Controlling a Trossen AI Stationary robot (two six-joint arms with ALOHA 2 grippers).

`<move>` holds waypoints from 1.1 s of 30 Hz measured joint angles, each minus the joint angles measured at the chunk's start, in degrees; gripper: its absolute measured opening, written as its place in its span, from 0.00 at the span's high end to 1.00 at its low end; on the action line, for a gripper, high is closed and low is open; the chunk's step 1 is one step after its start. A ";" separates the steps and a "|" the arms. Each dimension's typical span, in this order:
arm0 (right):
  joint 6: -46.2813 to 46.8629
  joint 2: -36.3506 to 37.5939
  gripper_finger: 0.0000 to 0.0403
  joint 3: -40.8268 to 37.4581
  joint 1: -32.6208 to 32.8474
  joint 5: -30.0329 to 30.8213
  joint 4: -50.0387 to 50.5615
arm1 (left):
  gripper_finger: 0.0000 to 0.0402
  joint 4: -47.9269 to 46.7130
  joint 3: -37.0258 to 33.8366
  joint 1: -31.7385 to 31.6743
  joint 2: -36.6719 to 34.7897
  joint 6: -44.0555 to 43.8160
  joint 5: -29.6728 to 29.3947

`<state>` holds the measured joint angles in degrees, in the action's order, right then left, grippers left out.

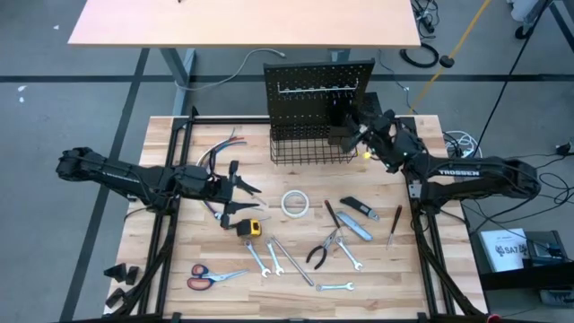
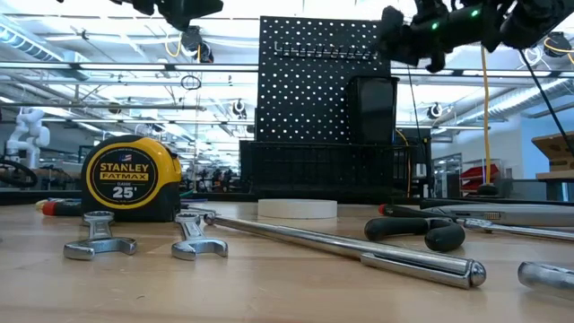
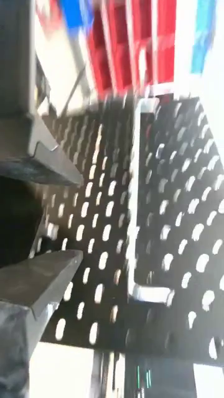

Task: Hang tools onto peg board
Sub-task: Put the wrench into the black bin on the peg board

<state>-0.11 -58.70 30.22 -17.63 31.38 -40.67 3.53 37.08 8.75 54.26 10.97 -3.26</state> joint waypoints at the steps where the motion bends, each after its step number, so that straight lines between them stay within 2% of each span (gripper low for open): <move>1: 1.40 0.81 0.56 0.00 0.95 -2.82 1.23 | 0.56 0.00 0.00 0.00 -0.02 -0.11 0.01; 5: 9.32 3.00 0.55 0.00 5.27 -18.44 9.01 | 0.56 -0.03 0.00 0.00 0.00 -0.14 0.01; 7: 15.88 2.98 0.55 0.02 8.33 -23.33 13.93 | 0.56 -0.03 0.00 0.01 -0.01 -0.15 0.01; 9: 21.49 2.01 0.56 0.04 12.56 -25.52 19.15 | 0.56 -0.03 0.00 0.00 0.00 -0.18 0.01; 12: 28.97 -0.55 0.58 0.02 20.18 -25.76 24.91 | 0.56 0.00 0.00 0.02 -0.01 -0.29 0.00; 17: 38.77 -6.12 0.60 0.02 31.33 -25.36 24.43 | 0.56 -0.06 0.00 0.02 0.00 -1.70 0.29; 19: 41.89 -8.48 0.61 0.02 35.01 -24.05 23.69 | 0.56 -1.04 0.00 0.00 -0.02 -1.73 3.21; 22: 44.77 -12.73 0.62 0.02 39.71 -22.06 20.29 | 0.56 -3.04 0.00 0.04 1.52 -3.85 11.71; 25: 46.33 -17.35 0.63 0.02 43.31 -21.95 14.63 | 0.56 -0.66 0.00 0.55 6.02 -6.46 17.72; 29: 46.44 -23.70 0.65 2.48 46.96 -20.68 12.14 | 0.56 3.32 0.00 2.67 15.22 -6.98 18.03; 33: 44.00 -30.05 0.66 9.11 48.48 -20.44 14.13 | 0.56 3.04 0.00 5.14 21.53 -8.00 17.15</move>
<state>43.89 -88.75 39.33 30.85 10.94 -26.55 6.57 37.08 13.89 75.79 2.97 13.89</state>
